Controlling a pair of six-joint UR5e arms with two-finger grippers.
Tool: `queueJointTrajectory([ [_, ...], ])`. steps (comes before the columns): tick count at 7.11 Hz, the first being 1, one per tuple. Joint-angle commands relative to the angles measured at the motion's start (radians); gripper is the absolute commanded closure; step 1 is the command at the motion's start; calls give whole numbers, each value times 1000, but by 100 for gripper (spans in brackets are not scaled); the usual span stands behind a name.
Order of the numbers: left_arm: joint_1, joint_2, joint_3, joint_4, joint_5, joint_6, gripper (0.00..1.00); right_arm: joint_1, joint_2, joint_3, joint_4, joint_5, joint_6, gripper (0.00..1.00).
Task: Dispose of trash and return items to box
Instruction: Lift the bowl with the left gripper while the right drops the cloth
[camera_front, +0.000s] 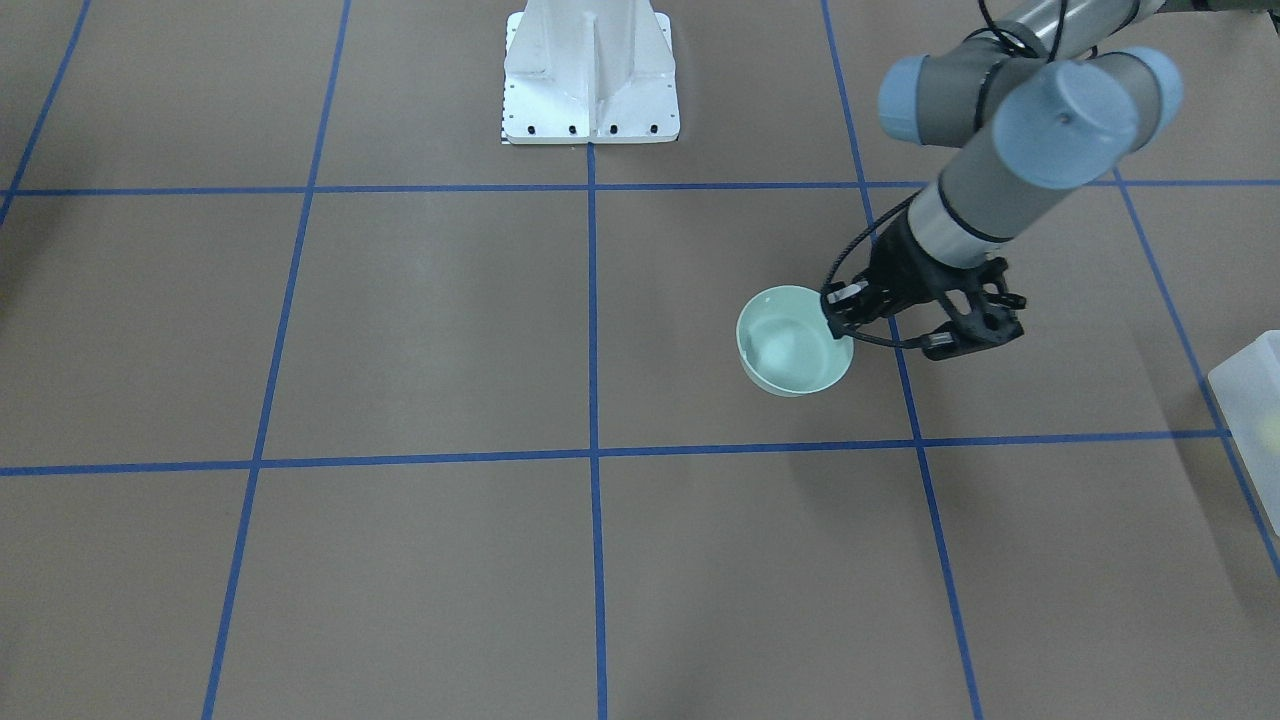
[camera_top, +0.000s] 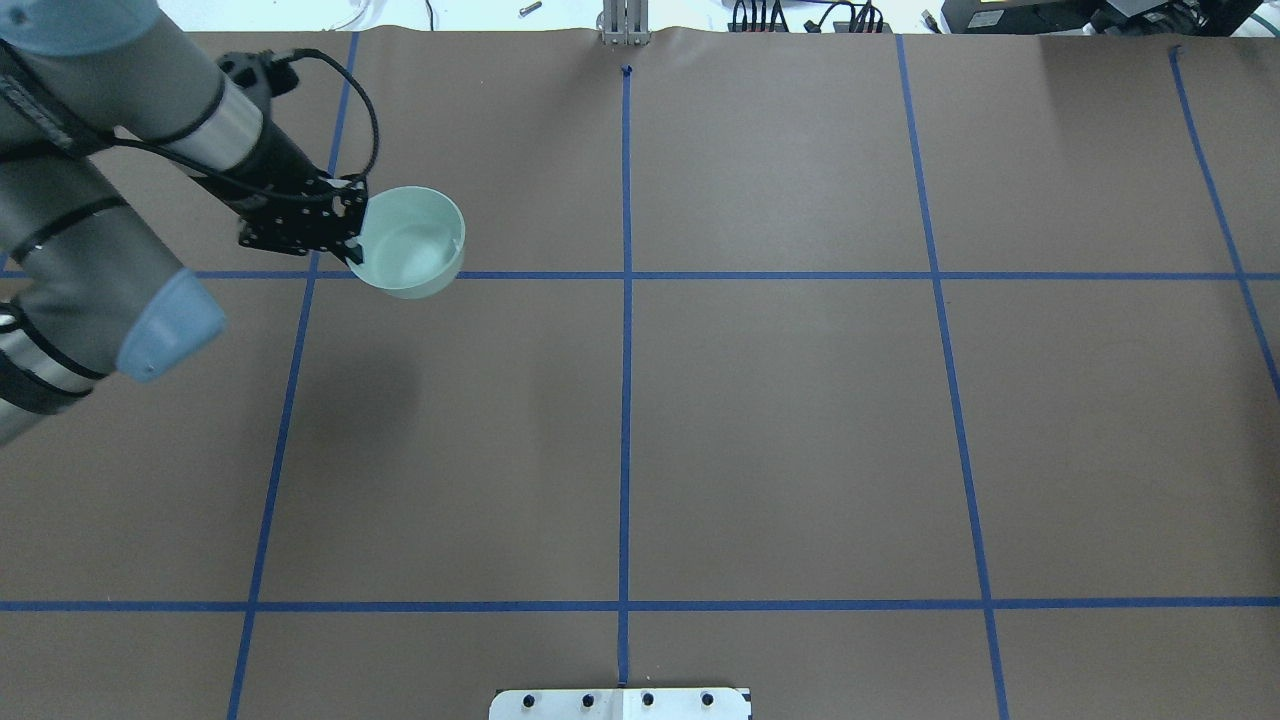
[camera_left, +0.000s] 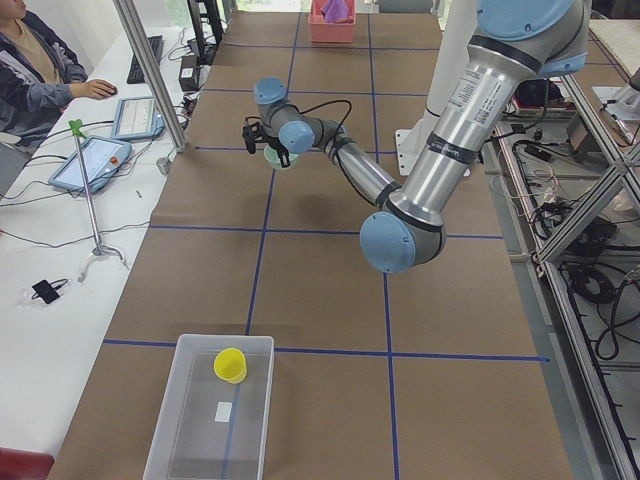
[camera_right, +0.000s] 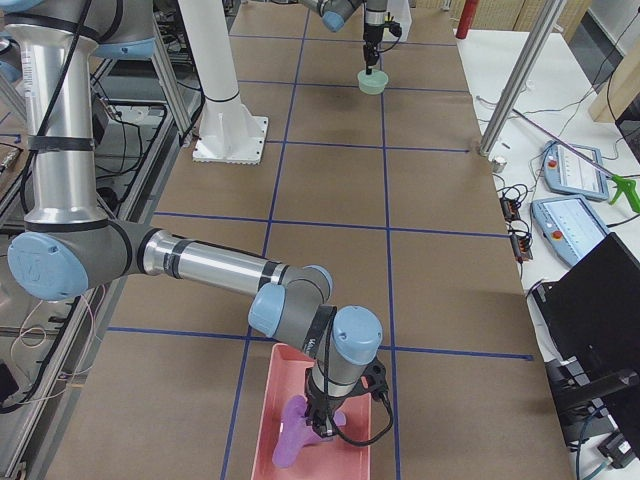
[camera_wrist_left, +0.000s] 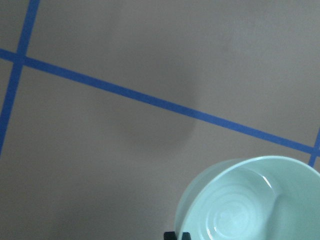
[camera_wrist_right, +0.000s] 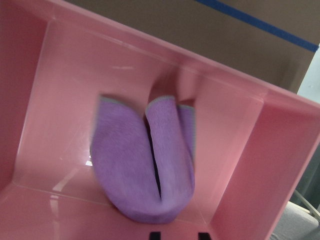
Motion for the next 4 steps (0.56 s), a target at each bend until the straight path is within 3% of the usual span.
queueJointTrajectory([
  [1,-168,124,-1,34,-82,339,100,-1,-2,56,22,146,110,0],
  [3,-364,160,46,259,-76,830,100,-48,-45,200,13,162,263,0],
  [4,-459,160,147,293,-74,1064,100,-78,-95,301,12,170,348,0],
])
